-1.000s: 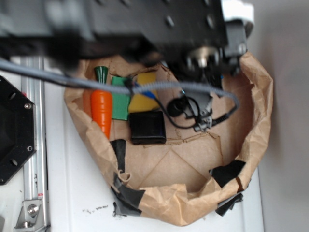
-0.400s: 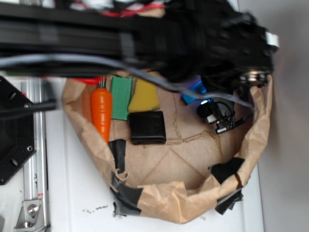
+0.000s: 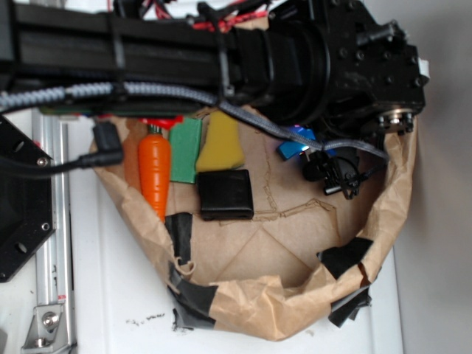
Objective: Grab the blue block.
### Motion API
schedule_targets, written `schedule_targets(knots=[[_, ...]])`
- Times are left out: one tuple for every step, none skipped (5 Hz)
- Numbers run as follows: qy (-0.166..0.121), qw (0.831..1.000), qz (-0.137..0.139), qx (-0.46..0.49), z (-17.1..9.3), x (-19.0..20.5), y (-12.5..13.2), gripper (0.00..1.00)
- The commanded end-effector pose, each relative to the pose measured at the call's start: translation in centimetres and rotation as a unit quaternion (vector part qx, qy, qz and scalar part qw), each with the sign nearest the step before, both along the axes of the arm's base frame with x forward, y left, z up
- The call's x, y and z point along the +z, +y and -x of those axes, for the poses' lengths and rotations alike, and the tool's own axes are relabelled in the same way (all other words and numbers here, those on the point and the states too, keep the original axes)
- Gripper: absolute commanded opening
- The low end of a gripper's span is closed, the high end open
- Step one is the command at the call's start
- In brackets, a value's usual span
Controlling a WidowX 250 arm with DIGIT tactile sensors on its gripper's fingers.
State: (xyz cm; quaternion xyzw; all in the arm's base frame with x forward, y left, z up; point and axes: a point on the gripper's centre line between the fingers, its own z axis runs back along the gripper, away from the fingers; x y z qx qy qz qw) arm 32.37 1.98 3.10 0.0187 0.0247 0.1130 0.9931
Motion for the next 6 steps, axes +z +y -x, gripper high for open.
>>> schedule_targets(knots=[[-0.077,0.997,0.009,-0.026,2.0,6.0,0.3,0.0],[-0.099,0.993,0.014,-0.068,3.8,10.5,0.0,0.0],[-0.071,0.993,0.008,-0.097,4.8,12.2,0.1,0.0],[-0.078,0.988,-0.019,-0.129,6.0,13.3,0.3,0.0],[-0.07,0.989,-0.027,-0.128,6.5,13.4,0.4,0.0],[-0.054,0.986,-0.03,-0.155,6.3,13.5,0.3,0.0]])
